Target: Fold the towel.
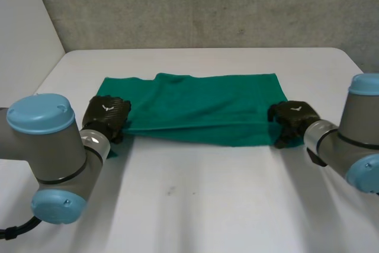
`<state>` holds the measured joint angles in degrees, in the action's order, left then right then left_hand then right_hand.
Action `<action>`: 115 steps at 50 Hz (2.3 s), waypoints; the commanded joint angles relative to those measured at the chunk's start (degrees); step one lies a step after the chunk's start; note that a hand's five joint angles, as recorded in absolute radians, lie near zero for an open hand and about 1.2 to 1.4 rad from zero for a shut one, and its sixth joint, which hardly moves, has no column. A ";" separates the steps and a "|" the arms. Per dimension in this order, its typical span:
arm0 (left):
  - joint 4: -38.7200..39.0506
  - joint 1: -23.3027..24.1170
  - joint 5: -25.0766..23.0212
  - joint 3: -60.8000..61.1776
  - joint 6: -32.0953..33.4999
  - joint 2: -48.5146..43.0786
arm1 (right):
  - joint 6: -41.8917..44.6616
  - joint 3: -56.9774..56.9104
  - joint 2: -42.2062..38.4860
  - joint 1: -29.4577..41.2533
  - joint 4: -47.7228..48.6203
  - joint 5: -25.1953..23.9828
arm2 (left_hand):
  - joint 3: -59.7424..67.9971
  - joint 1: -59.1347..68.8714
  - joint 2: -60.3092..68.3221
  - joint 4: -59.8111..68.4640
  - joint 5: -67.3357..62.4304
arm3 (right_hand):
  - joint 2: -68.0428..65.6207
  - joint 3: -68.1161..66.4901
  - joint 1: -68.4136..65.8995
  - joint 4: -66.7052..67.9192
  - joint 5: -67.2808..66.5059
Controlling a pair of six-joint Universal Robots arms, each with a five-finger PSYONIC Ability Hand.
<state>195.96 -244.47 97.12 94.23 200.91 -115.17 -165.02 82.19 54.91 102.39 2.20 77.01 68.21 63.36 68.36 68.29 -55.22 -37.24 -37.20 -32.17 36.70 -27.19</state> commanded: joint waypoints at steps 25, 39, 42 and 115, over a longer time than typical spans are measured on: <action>-0.05 -0.92 0.09 -0.09 0.19 -3.48 | 2.51 -2.82 1.33 -5.09 -6.50 -3.89 | -38.31 -33.45 -38.46 -38.39 35.32 | -42.76 -42.80 -47.83 43.30 -42.81; -4.35 -5.49 0.70 0.52 -0.78 -4.27 | 3.39 1.74 8.20 -13.26 -5.19 -4.24 | -41.68 -36.83 -41.83 -41.76 38.69 | -42.76 -42.80 -47.83 43.30 -42.81; -6.46 -5.40 0.79 0.78 -0.78 -4.18 | 3.74 2.62 8.29 -13.44 -4.05 -4.24 | -41.35 -36.49 -41.49 -41.43 38.36 | -42.76 -42.80 -47.83 43.30 -42.81; 7.16 -5.14 1.94 -40.79 30.26 1.70 | 10.42 -36.67 13.02 0.80 6.77 11.06 | 11.79 16.64 11.64 11.71 -14.78 | -42.76 -42.80 -47.83 43.30 -42.81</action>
<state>195.47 -249.35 101.22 53.95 239.99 -123.16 -147.12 44.02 56.42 103.62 0.97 88.68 68.13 63.48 68.29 68.49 -55.29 -66.99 -67.79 -56.13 68.12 -57.06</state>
